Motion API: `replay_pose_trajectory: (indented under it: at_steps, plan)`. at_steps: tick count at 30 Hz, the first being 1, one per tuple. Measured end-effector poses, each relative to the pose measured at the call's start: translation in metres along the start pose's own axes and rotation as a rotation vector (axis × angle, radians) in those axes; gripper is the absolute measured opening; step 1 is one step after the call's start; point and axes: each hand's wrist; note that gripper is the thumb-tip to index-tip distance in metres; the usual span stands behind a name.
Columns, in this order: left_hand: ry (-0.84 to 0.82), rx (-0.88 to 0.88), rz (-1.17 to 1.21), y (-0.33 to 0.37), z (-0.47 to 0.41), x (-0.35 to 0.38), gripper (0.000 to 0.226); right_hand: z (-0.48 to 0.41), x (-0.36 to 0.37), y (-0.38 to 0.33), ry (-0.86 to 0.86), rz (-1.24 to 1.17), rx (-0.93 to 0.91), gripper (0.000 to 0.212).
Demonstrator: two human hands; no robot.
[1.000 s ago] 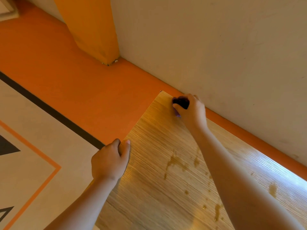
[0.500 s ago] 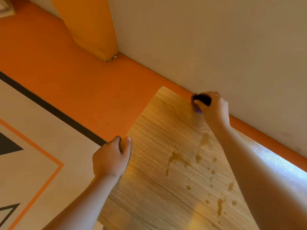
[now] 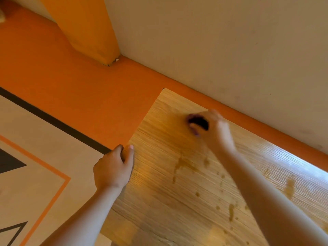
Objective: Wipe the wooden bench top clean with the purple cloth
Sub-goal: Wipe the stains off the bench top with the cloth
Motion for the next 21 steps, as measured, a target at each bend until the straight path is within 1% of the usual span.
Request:
replay_pose_trajectory:
  at_steps: [3,5,6,8,12,14,15,16,17,19,21]
  plan:
    - [-0.003,-0.006,0.015,0.0,0.0,-0.001,0.05,-0.023,-0.03,0.029,0.156,-0.034,0.175,0.028]
    - [0.001,-0.006,0.023,-0.001,0.0,-0.002,0.05,-0.019,-0.03,0.026,0.235,-0.05,0.235,0.025]
    - [0.001,-0.007,0.029,-0.001,0.0,-0.002,0.05,-0.012,-0.024,0.019,0.246,-0.052,0.251,0.025]
    - [-0.003,-0.011,0.031,-0.001,0.001,-0.002,0.051,0.01,-0.006,0.0,0.199,-0.072,0.213,0.026]
    - [-0.011,-0.01,0.0,-0.002,0.0,-0.002,0.053,0.067,0.033,-0.034,-0.029,-0.112,0.039,0.033]
    - [-0.015,-0.005,0.004,0.0,-0.001,-0.002,0.051,0.08,0.038,-0.04,-0.119,-0.098,-0.049,0.034]
    - [-0.012,0.0,0.005,0.0,-0.001,-0.003,0.05,0.079,0.033,-0.037,-0.137,-0.083,-0.076,0.034]
    - [-0.008,0.003,0.004,0.001,-0.001,-0.003,0.049,0.072,0.025,-0.03,-0.115,-0.068,-0.068,0.033]
    - [-0.003,0.002,0.004,0.0,-0.001,-0.003,0.05,0.06,0.015,-0.018,-0.054,-0.058,-0.026,0.031]
    - [-0.003,0.002,0.01,0.0,-0.001,-0.002,0.052,0.033,-0.013,0.01,0.092,-0.027,0.103,0.026]
    - [-0.007,0.009,0.011,-0.001,-0.001,-0.001,0.053,0.011,-0.037,0.034,0.184,0.008,0.217,0.022]
Point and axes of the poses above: each hand's wrist, its own z-axis away from the middle knuckle, its own x-axis out of the palm, y = z × x, and after that the axes turned 12 degrees about x, right-handed
